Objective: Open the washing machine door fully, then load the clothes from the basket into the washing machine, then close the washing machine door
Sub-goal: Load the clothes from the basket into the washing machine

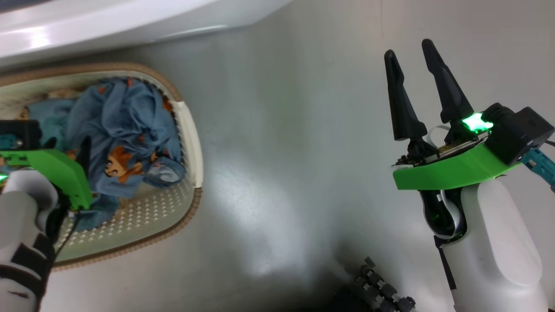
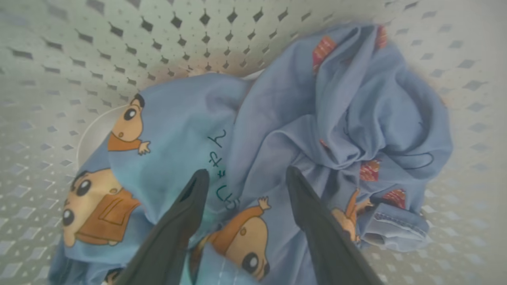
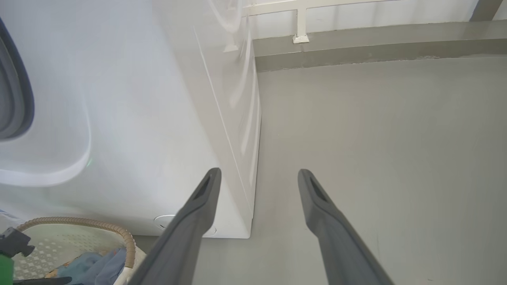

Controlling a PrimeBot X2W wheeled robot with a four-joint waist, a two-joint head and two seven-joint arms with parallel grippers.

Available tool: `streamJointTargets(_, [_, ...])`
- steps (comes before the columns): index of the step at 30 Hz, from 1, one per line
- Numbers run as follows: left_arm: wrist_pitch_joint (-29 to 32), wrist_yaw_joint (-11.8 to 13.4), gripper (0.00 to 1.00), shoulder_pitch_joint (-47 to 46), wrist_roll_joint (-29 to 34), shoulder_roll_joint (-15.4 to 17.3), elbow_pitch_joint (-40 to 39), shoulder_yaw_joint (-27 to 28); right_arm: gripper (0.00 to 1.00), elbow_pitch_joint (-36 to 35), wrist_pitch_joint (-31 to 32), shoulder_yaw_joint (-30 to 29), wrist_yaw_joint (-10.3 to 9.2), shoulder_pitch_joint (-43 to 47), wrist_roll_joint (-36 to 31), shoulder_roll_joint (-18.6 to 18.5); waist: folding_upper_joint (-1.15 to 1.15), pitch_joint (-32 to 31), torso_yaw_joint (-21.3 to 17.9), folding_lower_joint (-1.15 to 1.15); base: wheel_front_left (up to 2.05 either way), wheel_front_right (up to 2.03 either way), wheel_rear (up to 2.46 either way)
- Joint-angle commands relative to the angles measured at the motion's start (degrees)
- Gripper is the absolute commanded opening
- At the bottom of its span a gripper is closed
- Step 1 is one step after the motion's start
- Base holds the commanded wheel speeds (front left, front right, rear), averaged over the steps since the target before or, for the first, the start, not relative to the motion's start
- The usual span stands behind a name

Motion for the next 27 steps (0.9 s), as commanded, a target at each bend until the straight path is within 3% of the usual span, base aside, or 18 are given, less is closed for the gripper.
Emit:
streamJointTargets(1, [0.08, -0.13, 1.0, -0.03, -0.38, 2.22, 0.2, 0.66, 1.0, -1.52, -0.27, 1.14, 0.09, 1.13, 0.9, 0.37, 0.0, 2.03, -1.78, 0.0, 0.0, 0.0, 0.0])
streamJointTargets(15, [3.17, -0.14, 1.0, -2.73, -5.05, 2.43, 3.77, -5.13, 1.0, -1.97, -0.27, 1.51, 0.09, 0.69, 1.77, 0.38, 0.0, 3.72, -2.36, 0.0, 0.0, 0.0, 0.0])
streamJointTargets(16, [3.29, -0.14, 0.38, -2.77, -5.38, 2.31, 3.94, -5.42, 1.0, -1.9, -0.27, 1.54, 0.09, 0.68, 1.74, 0.38, 0.0, 3.63, -2.34, 0.0, 0.0, 0.0, 0.0])
streamJointTargets(17, [3.36, -0.14, 0.0, -2.75, -5.76, 2.18, 3.94, -5.75, 1.0, -1.83, -0.27, 1.56, 0.09, 0.68, 1.71, 0.39, 0.0, 3.51, -2.31, 0.0, 0.0, 0.0, 0.0])
streamJointTargets(27, [1.36, -0.14, 0.0, -0.95, -10.09, 1.95, 2.3, -8.56, 1.0, -1.1, -0.27, 1.64, 0.09, 0.5, 1.45, 0.39, 0.0, 0.13, -0.72, 0.0, 0.0, 0.0, 0.0])
